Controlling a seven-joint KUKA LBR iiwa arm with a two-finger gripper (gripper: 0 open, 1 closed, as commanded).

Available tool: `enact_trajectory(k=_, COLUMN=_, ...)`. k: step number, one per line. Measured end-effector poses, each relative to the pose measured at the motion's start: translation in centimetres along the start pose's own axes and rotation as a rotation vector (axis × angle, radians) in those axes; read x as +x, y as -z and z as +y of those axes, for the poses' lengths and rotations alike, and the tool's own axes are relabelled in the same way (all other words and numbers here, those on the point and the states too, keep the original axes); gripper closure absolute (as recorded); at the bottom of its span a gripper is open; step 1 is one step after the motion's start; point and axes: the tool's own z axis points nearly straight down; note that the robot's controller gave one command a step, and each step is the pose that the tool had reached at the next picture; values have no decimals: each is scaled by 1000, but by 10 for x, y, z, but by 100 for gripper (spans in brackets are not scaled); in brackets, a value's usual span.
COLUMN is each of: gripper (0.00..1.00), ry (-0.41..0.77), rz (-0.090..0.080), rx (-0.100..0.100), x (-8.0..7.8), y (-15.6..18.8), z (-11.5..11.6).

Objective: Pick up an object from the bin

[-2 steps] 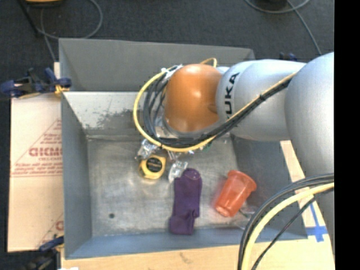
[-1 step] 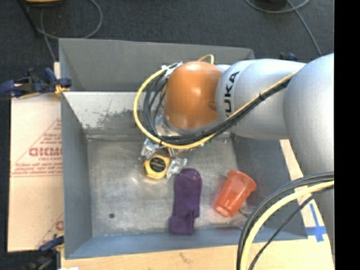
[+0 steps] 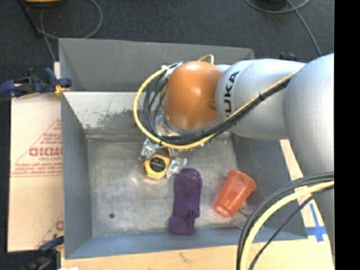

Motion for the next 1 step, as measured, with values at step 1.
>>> enact_trajectory(k=1, gripper=100, ry=-27, rz=-9, rx=2, x=0, y=160, z=-2)
